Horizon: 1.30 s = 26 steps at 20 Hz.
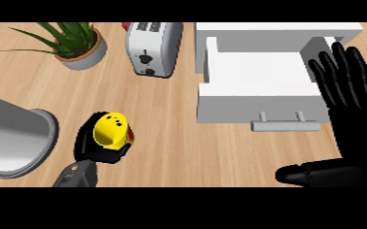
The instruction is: Pick up the cup, place it into the drawer and close the drawer
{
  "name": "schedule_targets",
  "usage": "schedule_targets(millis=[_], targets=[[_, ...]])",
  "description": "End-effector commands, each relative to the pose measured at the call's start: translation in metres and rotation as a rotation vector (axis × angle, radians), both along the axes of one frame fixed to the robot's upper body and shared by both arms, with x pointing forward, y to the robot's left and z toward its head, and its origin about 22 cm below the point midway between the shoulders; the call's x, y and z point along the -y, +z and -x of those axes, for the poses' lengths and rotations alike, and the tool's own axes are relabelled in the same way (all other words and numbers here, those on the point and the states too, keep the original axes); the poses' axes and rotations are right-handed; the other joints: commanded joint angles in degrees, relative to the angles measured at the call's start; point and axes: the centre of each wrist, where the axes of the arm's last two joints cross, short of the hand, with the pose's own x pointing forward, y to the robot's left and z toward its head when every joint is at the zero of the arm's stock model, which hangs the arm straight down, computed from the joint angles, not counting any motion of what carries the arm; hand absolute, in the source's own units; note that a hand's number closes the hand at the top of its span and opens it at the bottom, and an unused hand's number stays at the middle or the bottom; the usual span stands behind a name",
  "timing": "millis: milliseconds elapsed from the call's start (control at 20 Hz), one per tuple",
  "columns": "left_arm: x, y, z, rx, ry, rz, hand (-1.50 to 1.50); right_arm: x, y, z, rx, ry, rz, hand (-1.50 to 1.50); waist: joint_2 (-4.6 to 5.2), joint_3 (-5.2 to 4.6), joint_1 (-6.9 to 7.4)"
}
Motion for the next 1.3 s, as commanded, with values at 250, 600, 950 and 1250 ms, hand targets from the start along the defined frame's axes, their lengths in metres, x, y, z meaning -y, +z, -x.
schedule_targets(millis=[250,600,950,1250], targets=[[-0.009,0.010,0.003,0.153,0.142,0.006,1.50,0.000,-0.008,0.017,0.003,0.001,0.009,-1.50,-0.18,0.06,0.33],[0.001,0.048,-0.031,0.248,0.041,0.051,1.50,0.007,0.013,0.007,-0.003,-0.014,0.003,-1.50,-0.20,0.06,0.37],[0.026,0.108,-0.049,0.274,-0.098,0.025,1.50,0.010,-0.024,0.005,-0.030,-0.007,0.004,-1.50,-0.24,0.10,0.46],[0.070,0.168,-0.057,0.305,-0.135,0.033,1.50,0.001,-0.014,0.006,-0.013,-0.016,0.021,-1.50,-0.18,0.07,0.36]])
